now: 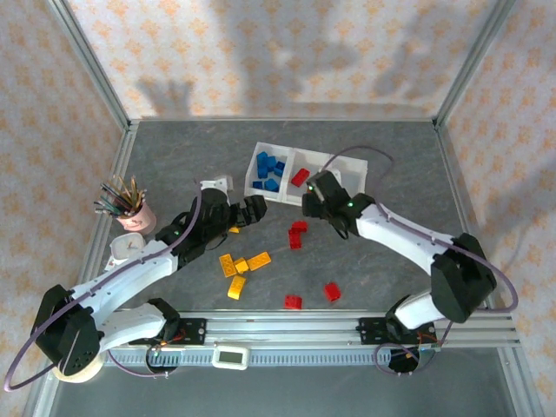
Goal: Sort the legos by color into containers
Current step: Pick up the lego from the bottom-center of the table.
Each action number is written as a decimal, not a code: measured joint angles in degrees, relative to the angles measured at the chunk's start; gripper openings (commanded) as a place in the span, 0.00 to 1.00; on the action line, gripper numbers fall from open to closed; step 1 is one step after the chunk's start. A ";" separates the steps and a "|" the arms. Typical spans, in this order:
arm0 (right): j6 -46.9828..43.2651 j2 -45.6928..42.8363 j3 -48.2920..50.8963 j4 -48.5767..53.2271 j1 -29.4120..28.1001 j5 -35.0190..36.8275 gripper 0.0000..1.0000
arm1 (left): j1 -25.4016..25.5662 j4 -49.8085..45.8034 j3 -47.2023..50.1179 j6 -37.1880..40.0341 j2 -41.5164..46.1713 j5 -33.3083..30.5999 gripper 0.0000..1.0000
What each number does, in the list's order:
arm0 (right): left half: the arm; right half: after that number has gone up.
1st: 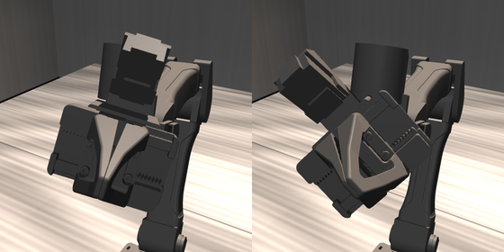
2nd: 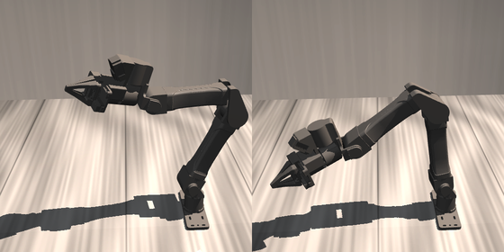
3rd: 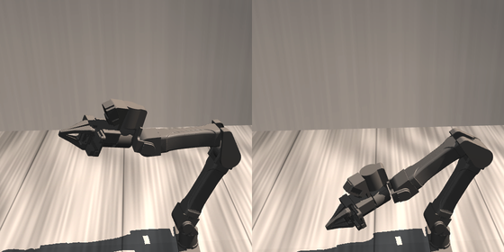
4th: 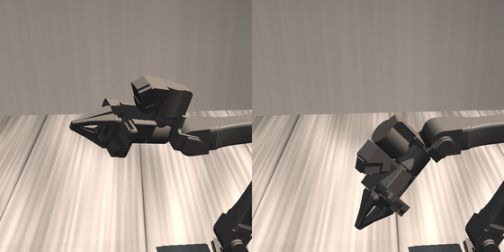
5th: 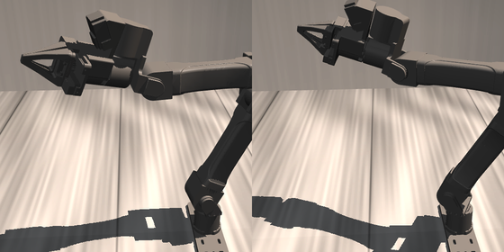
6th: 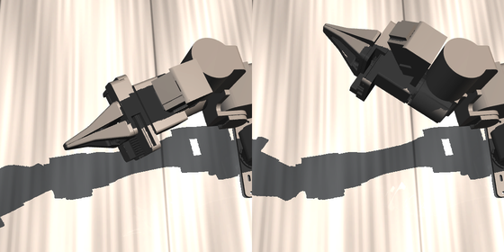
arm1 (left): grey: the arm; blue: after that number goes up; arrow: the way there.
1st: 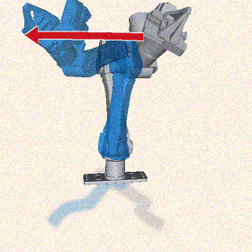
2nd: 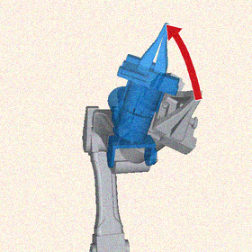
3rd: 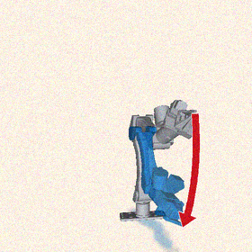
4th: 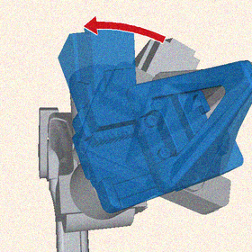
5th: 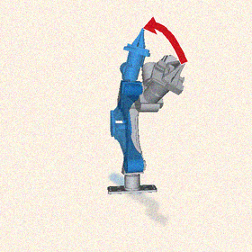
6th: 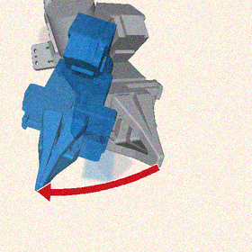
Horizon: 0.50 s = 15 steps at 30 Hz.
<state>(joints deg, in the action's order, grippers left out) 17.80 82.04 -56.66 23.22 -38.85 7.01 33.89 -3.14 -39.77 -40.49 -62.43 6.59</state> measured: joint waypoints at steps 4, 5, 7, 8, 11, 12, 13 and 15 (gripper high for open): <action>3.15 -4.72 5.20 3.34 -2.54 -0.72 0.78 | 2.82 0.90 2.49 -1.77 1.49 0.37 0.99; 3.98 -5.73 6.40 3.98 -3.15 -1.07 0.78 | 3.50 1.27 3.17 -2.38 1.92 0.48 0.99; 5.77 -7.80 8.94 5.35 -4.55 -1.60 0.80 | 4.57 1.81 4.39 -3.54 2.56 0.50 0.99; 6.62 -8.50 9.88 6.01 -5.11 -1.84 0.80 | 5.09 2.08 4.96 -4.20 2.78 0.50 0.99; 9.73 -10.69 13.07 7.87 -7.37 -2.64 0.81 | 6.45 2.64 6.40 -5.73 3.23 0.46 0.99; 10.91 -11.39 14.10 8.55 -8.22 -3.04 0.82 | 7.04 2.69 6.91 -6.27 3.41 0.42 0.99; 12.11 -12.13 15.17 8.94 -9.11 -3.50 0.82 | 7.56 2.95 7.41 -6.75 3.61 0.28 0.99; 14.32 -13.07 16.96 9.51 -10.84 -4.31 0.82 | 8.61 3.69 8.35 -7.76 3.76 0.11 0.99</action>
<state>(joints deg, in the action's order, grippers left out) 32.12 68.97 -39.70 32.73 -49.69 2.70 42.50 0.56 -31.42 -48.25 -58.67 6.70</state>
